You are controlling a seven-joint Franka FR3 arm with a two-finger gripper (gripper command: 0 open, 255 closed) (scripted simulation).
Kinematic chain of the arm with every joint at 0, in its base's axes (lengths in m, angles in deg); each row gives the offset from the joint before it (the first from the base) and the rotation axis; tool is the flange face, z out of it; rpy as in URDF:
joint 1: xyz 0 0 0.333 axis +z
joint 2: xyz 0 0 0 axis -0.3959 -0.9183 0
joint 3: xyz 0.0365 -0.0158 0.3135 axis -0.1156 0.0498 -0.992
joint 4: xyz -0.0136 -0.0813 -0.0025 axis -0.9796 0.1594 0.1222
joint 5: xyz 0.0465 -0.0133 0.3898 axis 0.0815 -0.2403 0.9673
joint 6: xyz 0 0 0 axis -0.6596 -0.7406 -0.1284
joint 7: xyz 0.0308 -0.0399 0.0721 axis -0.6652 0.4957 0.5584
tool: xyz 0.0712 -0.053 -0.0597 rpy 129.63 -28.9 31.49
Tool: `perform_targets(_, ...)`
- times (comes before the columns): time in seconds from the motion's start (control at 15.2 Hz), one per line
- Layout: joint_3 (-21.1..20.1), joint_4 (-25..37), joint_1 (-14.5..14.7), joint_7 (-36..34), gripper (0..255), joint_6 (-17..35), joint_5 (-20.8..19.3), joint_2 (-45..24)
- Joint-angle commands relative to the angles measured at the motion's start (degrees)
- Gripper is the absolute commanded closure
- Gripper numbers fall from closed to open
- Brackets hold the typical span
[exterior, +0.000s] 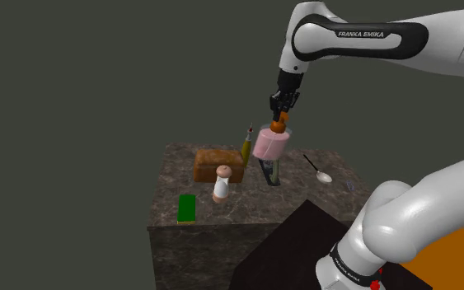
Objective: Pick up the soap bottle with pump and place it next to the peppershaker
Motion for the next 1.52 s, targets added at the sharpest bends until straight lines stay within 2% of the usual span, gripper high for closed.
perform_targets(0.0,-2.12,-1.34,0.98,-2.96,255,0.17,0.77,0.99)
perform_targets(1.45,-1.22,-16.78,0.68,-3.41,255,17.49,0.16,-0.90)
